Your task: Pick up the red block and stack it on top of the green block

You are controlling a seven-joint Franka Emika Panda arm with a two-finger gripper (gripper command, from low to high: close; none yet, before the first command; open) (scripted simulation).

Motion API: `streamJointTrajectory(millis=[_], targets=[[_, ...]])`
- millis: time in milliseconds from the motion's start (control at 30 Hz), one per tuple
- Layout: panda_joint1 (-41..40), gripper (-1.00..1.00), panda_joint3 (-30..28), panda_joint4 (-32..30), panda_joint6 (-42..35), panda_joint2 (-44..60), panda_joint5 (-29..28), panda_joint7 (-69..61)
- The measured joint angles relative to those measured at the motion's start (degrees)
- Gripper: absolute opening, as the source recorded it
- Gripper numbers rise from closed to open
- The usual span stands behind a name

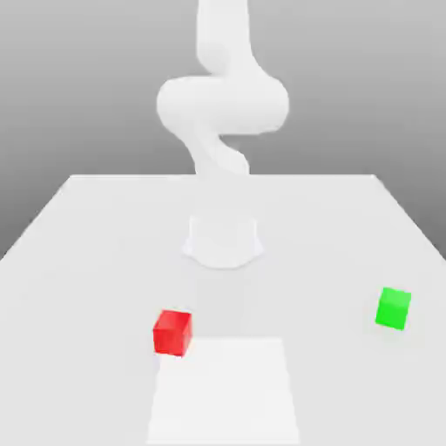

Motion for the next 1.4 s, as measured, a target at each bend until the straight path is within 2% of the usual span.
streamJointTrajectory(millis=[333,533,633,767,800,1033,1300,1400], targets=[[-4.6,0.0,-2.3,-18.4,13.4,16.4,-2.9,0.8],[-7.1,0.0,-5.2,-30.3,23.5,29.1,-2.6,-0.3],[-7.5,0.0,-5.8,-32.3,32.3,40.5,0.5,-2.8],[-9.9,0.0,-2.6,-31.6,40.1,49.9,4.5,-5.8],[-10.7,-1.0,-1.8,-31.4,41.7,51.6,4.8,-6.1],[-11.0,-1.0,-1.5,-31.4,41.9,51.9,4.6,-5.9],[-11.3,-1.0,-2.4,-33.5,29.1,37.0,0.2,-2.8],[-8.5,-1.0,-0.2,-33.0,27.0,35.4,0.8,-2.9]])
